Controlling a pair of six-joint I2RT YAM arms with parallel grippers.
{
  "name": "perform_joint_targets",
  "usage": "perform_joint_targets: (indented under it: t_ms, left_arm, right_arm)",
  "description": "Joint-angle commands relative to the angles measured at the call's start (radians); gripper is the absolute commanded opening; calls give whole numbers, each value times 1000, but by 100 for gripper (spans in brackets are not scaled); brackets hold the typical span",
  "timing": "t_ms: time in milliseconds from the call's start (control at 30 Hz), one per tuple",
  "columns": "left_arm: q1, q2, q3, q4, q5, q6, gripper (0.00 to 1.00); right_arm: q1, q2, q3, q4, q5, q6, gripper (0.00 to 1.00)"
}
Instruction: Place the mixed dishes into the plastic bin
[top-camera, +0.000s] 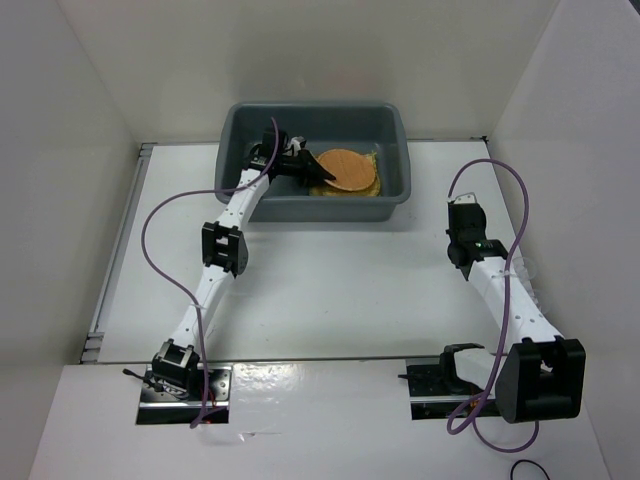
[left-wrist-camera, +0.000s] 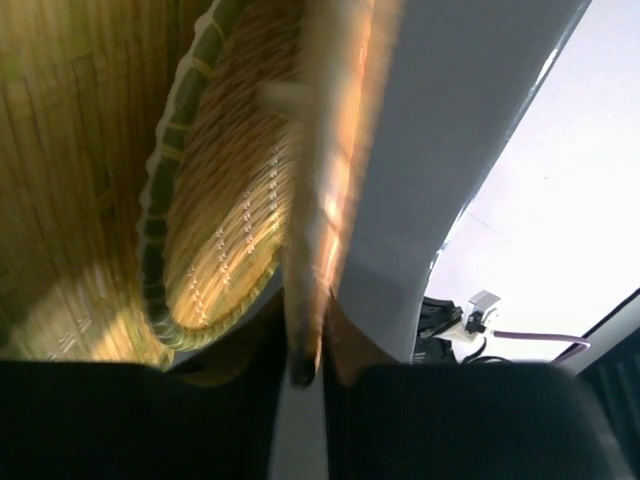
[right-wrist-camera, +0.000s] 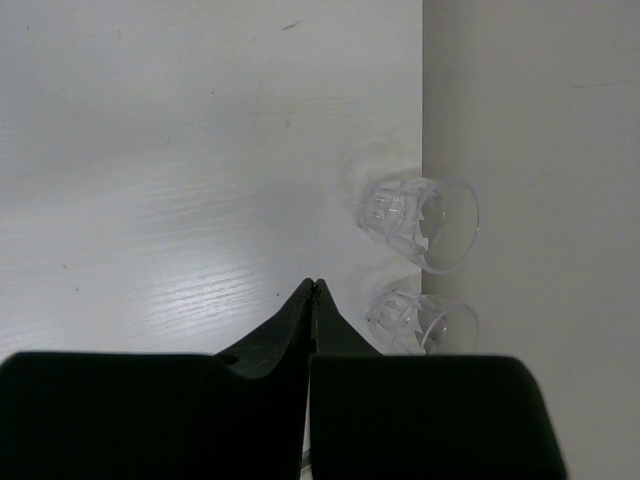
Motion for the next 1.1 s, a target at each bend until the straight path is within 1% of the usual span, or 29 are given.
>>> perform_joint_targets:
  t_ms: [0, 67, 100, 167, 200, 300, 367, 433, 633, 767, 900, 1067]
  left_arm:
    - [-13, 40, 37, 32, 54, 8, 26]
    - [-13, 40, 37, 21, 54, 17, 33]
    - [-13, 40, 37, 9, 54, 17, 38]
    - [-13, 40, 37, 0, 54, 28, 43]
    - [-13, 40, 37, 0, 54, 28, 48]
    - [-23, 29, 37, 0, 64, 28, 56]
    - [-23, 20, 37, -9, 64, 28, 68]
    - [-23, 11, 37, -22, 74, 28, 100]
    - [-32, -80, 37, -155, 41, 78, 100]
    - [-32, -118, 37, -197, 31, 69, 100]
    - [-62, -153, 37, -177, 105, 13, 100]
    - [-81, -175, 37, -167, 139, -21, 100]
  right_arm:
    - [9, 1, -3, 50, 26, 20, 0]
    - [9, 1, -3, 50, 26, 20, 0]
    - [9, 1, -3, 50, 26, 20, 0]
    - [9, 1, -3, 50, 26, 20, 0]
    - [9, 1, -3, 50, 26, 20, 0]
    - [9, 1, -3, 50, 26, 20, 0]
    - [9, 1, -3, 50, 26, 20, 0]
    - [9, 1, -3, 50, 26, 20, 0]
    - [9, -8, -3, 50, 26, 20, 0]
    - [9, -17, -3, 50, 35, 20, 0]
    - [18, -26, -3, 60, 35, 20, 0]
    - [27, -36, -3, 60, 35, 20, 0]
